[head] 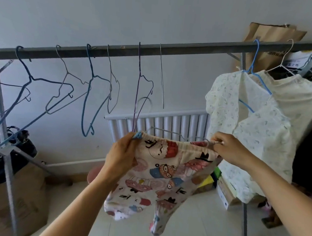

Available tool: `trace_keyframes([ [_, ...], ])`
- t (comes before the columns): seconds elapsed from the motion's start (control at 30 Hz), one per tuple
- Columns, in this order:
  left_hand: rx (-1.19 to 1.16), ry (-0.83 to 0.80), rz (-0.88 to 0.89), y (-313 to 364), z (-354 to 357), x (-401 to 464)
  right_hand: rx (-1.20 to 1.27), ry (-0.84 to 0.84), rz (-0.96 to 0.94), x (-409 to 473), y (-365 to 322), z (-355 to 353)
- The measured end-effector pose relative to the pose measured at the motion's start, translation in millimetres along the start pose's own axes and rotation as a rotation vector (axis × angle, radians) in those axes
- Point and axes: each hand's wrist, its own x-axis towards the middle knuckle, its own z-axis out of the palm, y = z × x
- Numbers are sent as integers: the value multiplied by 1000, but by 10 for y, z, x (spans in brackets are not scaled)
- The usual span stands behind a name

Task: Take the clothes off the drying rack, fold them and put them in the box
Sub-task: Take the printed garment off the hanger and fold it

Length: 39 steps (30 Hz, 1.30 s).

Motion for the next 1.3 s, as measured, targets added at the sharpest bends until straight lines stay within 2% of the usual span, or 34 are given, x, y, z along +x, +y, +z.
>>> trace_keyframes([
  [0.07, -140, 42, -59, 22, -42, -32, 38, 11, 35, 30, 69, 38],
  [0.17, -243, 20, -87, 84, 56, -82, 81, -170, 50, 30, -60, 135],
  [0.27, -292, 12, -106, 102, 127, -75, 474, -292, 7, 9, -227, 113],
  [0.37, -285, 7, -118, 66, 130, -47, 689, -236, -45, -41, -308, 8],
  [0.43, -253, -30, -89, 82, 145, -40, 773, -114, -41, -58, -346, -8],
  [0.5, -220, -64, -63, 127, 173, -38, 710, -11, -50, -53, -377, -20],
  [0.6, -123, -76, -18, 189, 221, 3, 491, 3, -99, -49, -412, -75],
  [0.73, -81, -149, -56, 201, 269, 61, 485, 64, -108, -20, -370, -272],
  [0.87, -40, -98, -104, 185, 278, 163, 488, 224, -31, -29, -294, -536],
  [1.07, -243, -13, -288, 110, 328, 320, 460, 472, 110, 24, -221, -1015],
  [1.3, -267, -88, -262, 261, 341, 313, 207, 539, -11, 156, -670, -1223],
])
